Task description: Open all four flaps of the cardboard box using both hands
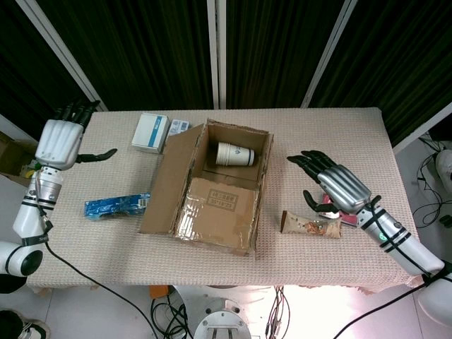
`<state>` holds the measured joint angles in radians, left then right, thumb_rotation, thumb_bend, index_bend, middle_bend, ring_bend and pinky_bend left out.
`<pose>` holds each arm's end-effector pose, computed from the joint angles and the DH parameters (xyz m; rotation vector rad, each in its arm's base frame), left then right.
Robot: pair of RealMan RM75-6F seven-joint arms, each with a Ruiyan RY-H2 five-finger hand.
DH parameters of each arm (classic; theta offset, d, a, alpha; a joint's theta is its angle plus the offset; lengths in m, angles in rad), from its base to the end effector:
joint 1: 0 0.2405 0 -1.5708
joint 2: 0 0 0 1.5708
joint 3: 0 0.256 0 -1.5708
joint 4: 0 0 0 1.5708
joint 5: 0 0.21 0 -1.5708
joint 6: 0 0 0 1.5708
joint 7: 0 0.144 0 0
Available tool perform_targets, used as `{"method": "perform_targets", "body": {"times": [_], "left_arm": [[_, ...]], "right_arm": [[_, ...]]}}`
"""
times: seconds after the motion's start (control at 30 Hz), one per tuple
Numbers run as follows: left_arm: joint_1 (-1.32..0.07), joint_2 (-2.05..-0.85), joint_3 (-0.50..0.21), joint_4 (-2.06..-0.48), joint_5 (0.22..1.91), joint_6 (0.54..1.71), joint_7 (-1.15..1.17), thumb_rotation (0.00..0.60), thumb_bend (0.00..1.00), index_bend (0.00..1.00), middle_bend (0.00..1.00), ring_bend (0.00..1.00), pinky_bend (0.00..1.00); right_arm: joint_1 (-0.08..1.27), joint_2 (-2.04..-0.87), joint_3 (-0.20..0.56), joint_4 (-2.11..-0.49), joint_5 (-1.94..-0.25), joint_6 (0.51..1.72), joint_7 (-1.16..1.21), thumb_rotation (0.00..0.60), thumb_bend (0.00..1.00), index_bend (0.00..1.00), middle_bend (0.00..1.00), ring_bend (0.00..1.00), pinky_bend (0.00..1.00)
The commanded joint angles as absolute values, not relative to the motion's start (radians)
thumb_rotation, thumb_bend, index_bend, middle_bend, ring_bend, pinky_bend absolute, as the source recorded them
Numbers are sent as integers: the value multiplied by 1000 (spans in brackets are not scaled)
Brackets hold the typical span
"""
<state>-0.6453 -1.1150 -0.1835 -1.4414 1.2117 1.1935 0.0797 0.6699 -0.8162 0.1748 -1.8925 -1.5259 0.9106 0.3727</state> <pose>-0.2194 0.3776 0.1843 -1.5107 -0.6261 -0.9738 -0.1348 -0.3126 0.1648 1.9667 -1.0794 1.1529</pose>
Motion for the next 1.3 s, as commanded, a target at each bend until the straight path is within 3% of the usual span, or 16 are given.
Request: {"method": "perform_targets", "body": {"times": [0.03,0.23,0.4,0.67,1.1,1.3], "left_arm": [[-593,-1103,-154,-1404,1253,1235,19,139,93,84,146,52,159],[-553,-1094,-145,-1391,1291,1255,-45,107,93,84,146,52,159],[-537,-1094,-143,-1372,1313,1253,-75,101,93,84,146,52,159],[-529,-1096,-151,-1354,1332,1244,-102,92,93,84,146,52,159],[-506,-1095,-157,-1339,1342,1234,-121,93,93,83,155,52,160],[-500,-1092,-165,-1330,1346,1233,-138,92,93,83,155,51,160]], "right_arm": [[793,-785,232,-1974,-1333,720,299,544,439,0,153,0,0],[951,-791,289,-1984,-1040,456,394,544,236,0,145,0,0],[1036,-831,304,-1941,-920,328,450,542,122,0,141,0,0],[1119,-900,295,-1867,-823,260,477,536,99,0,139,0,0],[1351,-1023,111,-1761,-640,285,380,531,92,0,164,0,0],[1384,-1048,80,-1769,-591,316,367,531,92,0,213,0,0]]}}
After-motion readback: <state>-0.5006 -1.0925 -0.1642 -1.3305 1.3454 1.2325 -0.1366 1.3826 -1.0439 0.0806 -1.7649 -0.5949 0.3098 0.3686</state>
